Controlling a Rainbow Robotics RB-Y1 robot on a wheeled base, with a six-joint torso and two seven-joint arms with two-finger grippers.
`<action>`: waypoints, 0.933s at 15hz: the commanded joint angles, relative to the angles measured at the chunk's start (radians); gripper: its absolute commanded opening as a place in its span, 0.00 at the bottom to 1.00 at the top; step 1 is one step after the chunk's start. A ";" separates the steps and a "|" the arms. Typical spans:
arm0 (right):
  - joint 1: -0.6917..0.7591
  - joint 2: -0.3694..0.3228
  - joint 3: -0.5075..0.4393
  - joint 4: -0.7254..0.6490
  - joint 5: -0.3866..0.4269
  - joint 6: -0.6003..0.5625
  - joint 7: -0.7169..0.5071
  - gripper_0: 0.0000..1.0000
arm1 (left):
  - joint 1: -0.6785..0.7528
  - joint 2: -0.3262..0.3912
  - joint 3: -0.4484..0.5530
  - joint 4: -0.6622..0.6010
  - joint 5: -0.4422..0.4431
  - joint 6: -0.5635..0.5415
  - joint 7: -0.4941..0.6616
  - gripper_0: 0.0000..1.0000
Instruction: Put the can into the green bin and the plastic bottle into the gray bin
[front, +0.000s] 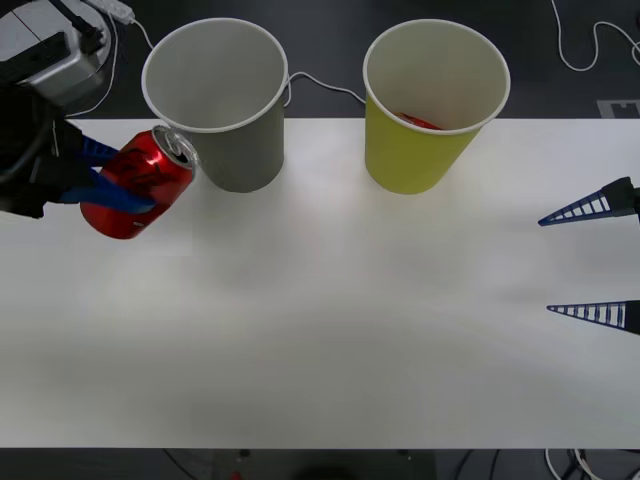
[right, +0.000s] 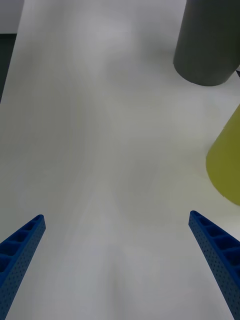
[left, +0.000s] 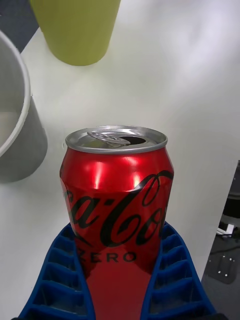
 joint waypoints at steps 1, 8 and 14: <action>0.000 0.000 0.000 0.000 0.000 0.000 0.000 1.00 | -0.246 -0.009 -0.191 0.036 -0.006 0.000 0.097 0.00; 0.000 0.000 0.000 0.000 0.000 0.000 0.000 1.00 | -0.829 -0.219 -0.651 0.380 -0.030 0.015 0.155 0.00; 0.000 0.000 0.000 0.000 0.000 0.000 0.000 1.00 | -1.116 -0.492 -0.845 0.751 -0.043 0.078 0.155 0.00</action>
